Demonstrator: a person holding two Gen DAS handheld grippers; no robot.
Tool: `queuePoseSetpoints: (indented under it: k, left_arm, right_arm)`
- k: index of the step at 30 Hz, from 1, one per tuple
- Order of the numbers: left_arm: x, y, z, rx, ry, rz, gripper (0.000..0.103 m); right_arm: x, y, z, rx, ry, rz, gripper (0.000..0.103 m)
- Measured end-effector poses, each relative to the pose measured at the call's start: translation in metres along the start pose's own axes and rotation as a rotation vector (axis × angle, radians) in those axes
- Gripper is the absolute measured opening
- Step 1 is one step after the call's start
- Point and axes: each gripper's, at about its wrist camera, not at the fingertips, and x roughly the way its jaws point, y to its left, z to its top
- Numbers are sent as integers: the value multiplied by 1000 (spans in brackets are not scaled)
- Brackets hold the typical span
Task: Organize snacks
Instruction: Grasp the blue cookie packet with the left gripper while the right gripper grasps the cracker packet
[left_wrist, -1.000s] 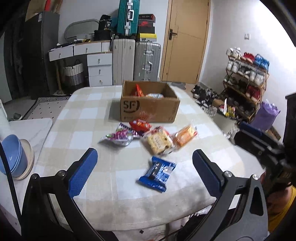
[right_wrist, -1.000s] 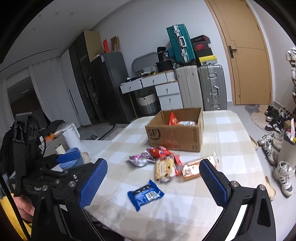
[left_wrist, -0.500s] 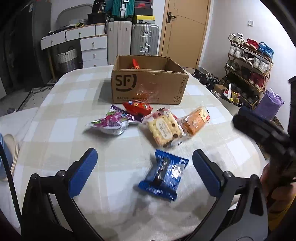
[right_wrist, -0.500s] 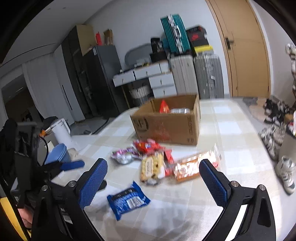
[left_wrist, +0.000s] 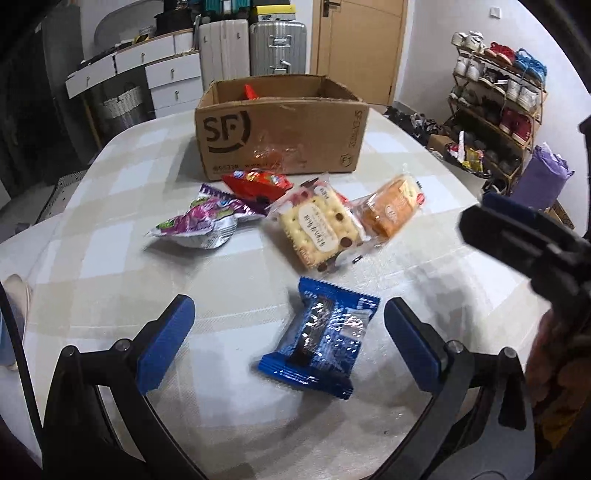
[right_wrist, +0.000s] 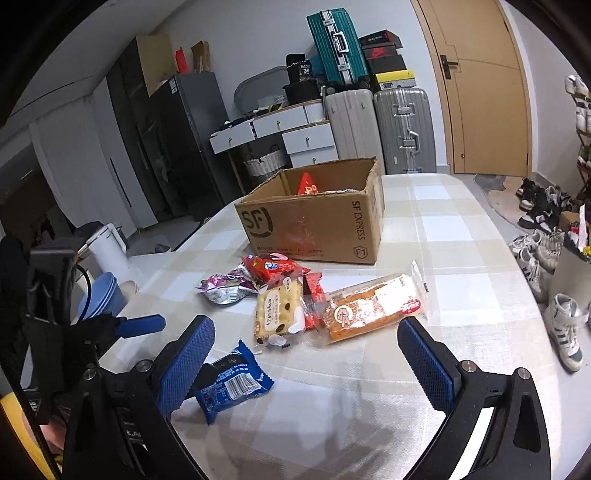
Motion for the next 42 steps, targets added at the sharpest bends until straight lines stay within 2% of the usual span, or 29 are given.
queuePoseSetpoints:
  k: [5,10,21,27,28,29,32,38,42]
  left_arm:
    - [14,8,-3,-51,35,1,102]
    - [37,7,-8,-81,104,-18,102]
    - [58,-11,-13,-49,136,9,98]
    - [56,-17,-18,-18,135,-27,69]
    - [55,-18,-18,-5,131,-28,59]
    - [54,-19,-18,5,128,-36,53]
    - [54,-22,-18,30,121,-31,42]
    - [48,-12,-18,-12,121,-61,41]
    - [31,6,-15,-63,84,-83,41]
  right_arm:
    - [-6,0,-1,-4,-8,-9,101]
    - [-11,-2,-2,8,-13,-8,101]
    - [-11,-20,-3,104,10,13,101]
    - [-11,-22,-3,108,13,15,101]
    - [-11,-21,-3,105,13,14,101]
    - [-11,-20,-3,99,13,13,101]
    - [-9,-17,-4,79,17,7,101]
    - [-3,-14,-7,55,35,-19,101]
    - [2,-19,-9,76,54,-25,101]
